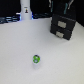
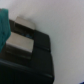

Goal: Open the kcup holder, insert the kcup into the holder, and close the kcup holder

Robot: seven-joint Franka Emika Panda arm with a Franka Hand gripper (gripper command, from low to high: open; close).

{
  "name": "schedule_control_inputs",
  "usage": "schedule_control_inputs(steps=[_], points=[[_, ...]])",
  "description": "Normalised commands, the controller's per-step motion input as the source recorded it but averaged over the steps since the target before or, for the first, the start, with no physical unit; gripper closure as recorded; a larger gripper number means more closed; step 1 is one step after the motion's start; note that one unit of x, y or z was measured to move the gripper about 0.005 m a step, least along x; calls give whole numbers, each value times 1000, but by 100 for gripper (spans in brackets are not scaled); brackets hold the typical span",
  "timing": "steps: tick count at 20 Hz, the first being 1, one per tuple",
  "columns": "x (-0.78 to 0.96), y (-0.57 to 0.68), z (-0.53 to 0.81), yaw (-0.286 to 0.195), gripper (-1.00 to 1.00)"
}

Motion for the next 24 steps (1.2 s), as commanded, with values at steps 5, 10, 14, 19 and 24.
schedule_control_inputs(steps=[5, 10, 14, 19, 24], points=[[-176, 633, -224, -148, -100], [-141, 572, -270, -135, -100], [-93, 443, -350, -122, -100], [-56, 278, -409, -99, -100], [-146, 159, -403, -77, -100]])
